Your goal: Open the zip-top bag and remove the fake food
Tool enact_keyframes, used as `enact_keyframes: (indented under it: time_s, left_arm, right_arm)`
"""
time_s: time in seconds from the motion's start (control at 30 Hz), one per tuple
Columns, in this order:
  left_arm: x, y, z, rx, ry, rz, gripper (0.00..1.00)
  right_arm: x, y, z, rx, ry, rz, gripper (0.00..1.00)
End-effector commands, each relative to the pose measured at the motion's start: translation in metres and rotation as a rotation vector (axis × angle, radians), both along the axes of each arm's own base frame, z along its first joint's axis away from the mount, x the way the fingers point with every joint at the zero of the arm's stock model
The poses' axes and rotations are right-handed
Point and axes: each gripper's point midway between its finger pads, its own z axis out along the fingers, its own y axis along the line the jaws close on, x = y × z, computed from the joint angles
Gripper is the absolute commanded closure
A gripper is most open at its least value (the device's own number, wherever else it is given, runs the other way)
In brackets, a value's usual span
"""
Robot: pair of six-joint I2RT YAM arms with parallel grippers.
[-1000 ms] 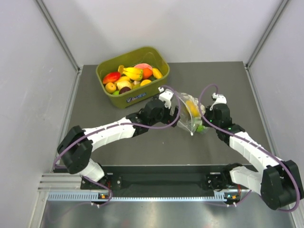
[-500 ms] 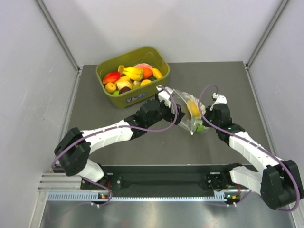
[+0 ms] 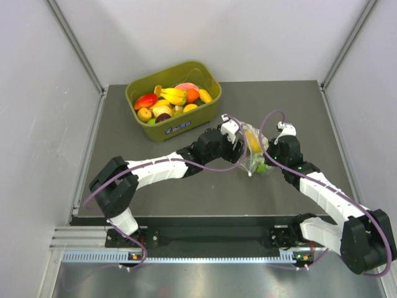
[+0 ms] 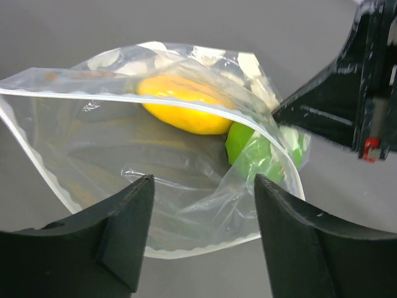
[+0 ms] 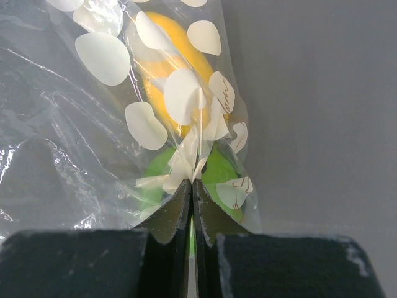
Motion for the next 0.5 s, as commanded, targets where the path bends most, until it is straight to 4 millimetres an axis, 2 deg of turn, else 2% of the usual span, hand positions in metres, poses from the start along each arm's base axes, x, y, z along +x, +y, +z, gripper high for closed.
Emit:
enact_keyframes:
  time_s: [0.0,0.07,0.17,0.2,0.27,0.3,0.43,0.47]
  left_arm:
    - [0.000,0.000,0.012,-0.008,-0.066,-0.026,0.32]
    - [0.002,0.001,0.003,0.027,-0.061,-0.022,0.34]
    - [0.011,-0.010,-0.005,0.043,-0.053,-0.021,0.35]
    - [0.014,-0.012,-0.017,0.058,-0.043,-0.019,0.35]
    - [0.020,-0.019,-0.018,0.055,-0.051,-0.015,0.35]
    - [0.023,-0.021,-0.029,0.072,-0.043,-0.013,0.35]
    - [0.032,-0.031,-0.039,0.077,-0.051,-0.014,0.36]
    - [0.034,-0.033,-0.038,0.072,-0.057,-0.013,0.37]
  right_arm:
    - [-0.015,-0.011,-0.017,-0.047,0.089,-0.011,1.00]
    - [-0.016,-0.009,-0.018,-0.043,0.092,-0.003,1.00]
    - [-0.017,-0.010,-0.020,-0.046,0.099,-0.004,1.00]
    - [-0.017,-0.011,-0.020,-0.047,0.102,-0.006,1.00]
    - [-0.018,-0.014,-0.020,-0.054,0.104,-0.026,0.97]
    - [-0.020,-0.016,-0.022,-0.059,0.116,-0.034,0.96]
    - [-0.024,-0.022,-0.022,-0.060,0.158,-0.093,0.89]
    - [-0.026,-0.022,-0.022,-0.053,0.167,-0.095,0.81]
